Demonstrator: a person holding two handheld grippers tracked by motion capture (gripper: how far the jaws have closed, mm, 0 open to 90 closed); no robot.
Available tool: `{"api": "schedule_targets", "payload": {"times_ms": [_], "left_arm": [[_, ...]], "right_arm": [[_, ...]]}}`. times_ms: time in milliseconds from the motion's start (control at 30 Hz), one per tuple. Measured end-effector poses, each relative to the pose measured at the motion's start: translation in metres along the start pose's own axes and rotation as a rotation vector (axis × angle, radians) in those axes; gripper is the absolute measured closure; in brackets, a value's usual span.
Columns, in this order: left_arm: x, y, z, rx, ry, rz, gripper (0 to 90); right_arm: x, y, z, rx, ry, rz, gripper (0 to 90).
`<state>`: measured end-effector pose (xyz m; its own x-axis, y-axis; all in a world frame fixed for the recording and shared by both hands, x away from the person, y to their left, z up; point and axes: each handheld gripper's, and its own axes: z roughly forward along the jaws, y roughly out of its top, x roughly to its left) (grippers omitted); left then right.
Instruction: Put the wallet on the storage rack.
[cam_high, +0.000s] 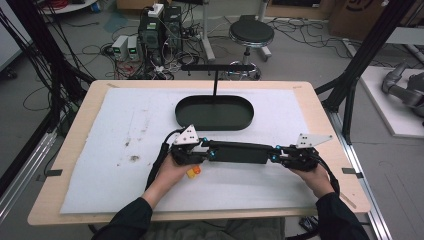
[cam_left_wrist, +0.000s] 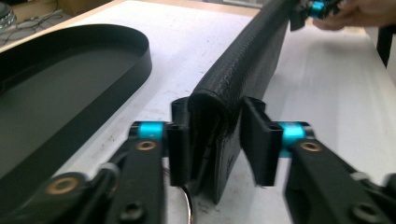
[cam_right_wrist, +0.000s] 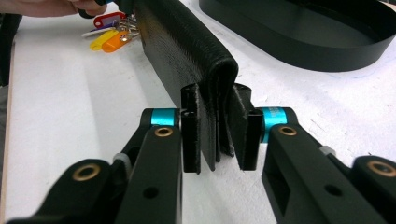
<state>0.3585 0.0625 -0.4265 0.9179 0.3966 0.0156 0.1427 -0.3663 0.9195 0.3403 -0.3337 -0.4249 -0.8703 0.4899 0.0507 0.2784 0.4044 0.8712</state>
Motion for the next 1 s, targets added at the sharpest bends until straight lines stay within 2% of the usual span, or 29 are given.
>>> {"api": "schedule_targets", "payload": {"times_ms": [33,67,100,200,233,267,400,467,533,633,733,800,833,900,933,1000], "left_arm": [[0.001,0.000,-0.001,-0.003,-0.018,-0.005,69.8],[0.001,0.000,-0.001,-0.003,-0.018,-0.005,72.3],[0.002,0.000,-0.003,-0.008,-0.044,-0.017,73.6],[0.000,0.001,-0.005,-0.021,-0.068,-0.013,75.2],[0.000,0.001,-0.006,-0.030,-0.071,-0.025,75.4],[0.000,0.001,-0.006,-0.030,-0.071,-0.025,75.8],[0.001,0.001,-0.012,-0.081,-0.102,-0.064,76.2],[0.002,0.001,-0.013,-0.094,-0.106,-0.079,76.3],[0.003,0.001,-0.018,-0.144,-0.124,-0.107,76.3],[0.002,0.004,-0.022,-0.160,-0.136,-0.098,76.2],[0.001,0.005,-0.024,-0.159,-0.151,-0.095,76.2],[0.000,0.005,-0.025,-0.164,-0.163,-0.091,76.1],[0.000,0.006,-0.025,-0.167,-0.170,-0.093,76.1],[-0.001,0.006,-0.027,-0.159,-0.168,-0.082,76.0],[0.000,0.006,-0.028,-0.160,-0.164,-0.080,76.0],[0.002,0.005,-0.031,-0.169,-0.156,-0.086,75.8]], "right_arm": [[0.000,0.000,0.000,-0.001,-0.005,-0.001,74.3],[-0.001,0.000,0.000,-0.002,-0.006,0.003,73.1],[-0.001,0.000,0.000,-0.004,-0.006,0.002,70.6],[0.000,0.000,0.001,-0.011,-0.007,0.002,63.8],[0.000,0.000,0.001,-0.013,-0.014,-0.001,59.0],[0.000,0.000,0.001,-0.013,-0.014,-0.001,59.0],[-0.003,0.000,0.000,-0.041,-0.016,0.041,41.1],[-0.004,0.000,0.000,-0.046,-0.009,0.052,40.4],[-0.004,0.001,0.002,-0.061,-0.001,0.060,34.8],[-0.002,0.005,0.004,-0.080,0.018,0.073,31.8],[0.003,0.012,0.007,-0.111,0.040,0.071,32.4],[0.007,0.017,0.010,-0.118,0.052,0.054,36.7],[0.009,0.018,0.011,-0.117,0.060,0.044,40.1],[0.013,0.021,0.014,-0.109,0.078,0.015,53.0],[0.016,0.022,0.015,-0.114,0.081,-0.008,56.2],[0.018,0.024,0.015,-0.115,0.080,-0.021,61.9]]}}
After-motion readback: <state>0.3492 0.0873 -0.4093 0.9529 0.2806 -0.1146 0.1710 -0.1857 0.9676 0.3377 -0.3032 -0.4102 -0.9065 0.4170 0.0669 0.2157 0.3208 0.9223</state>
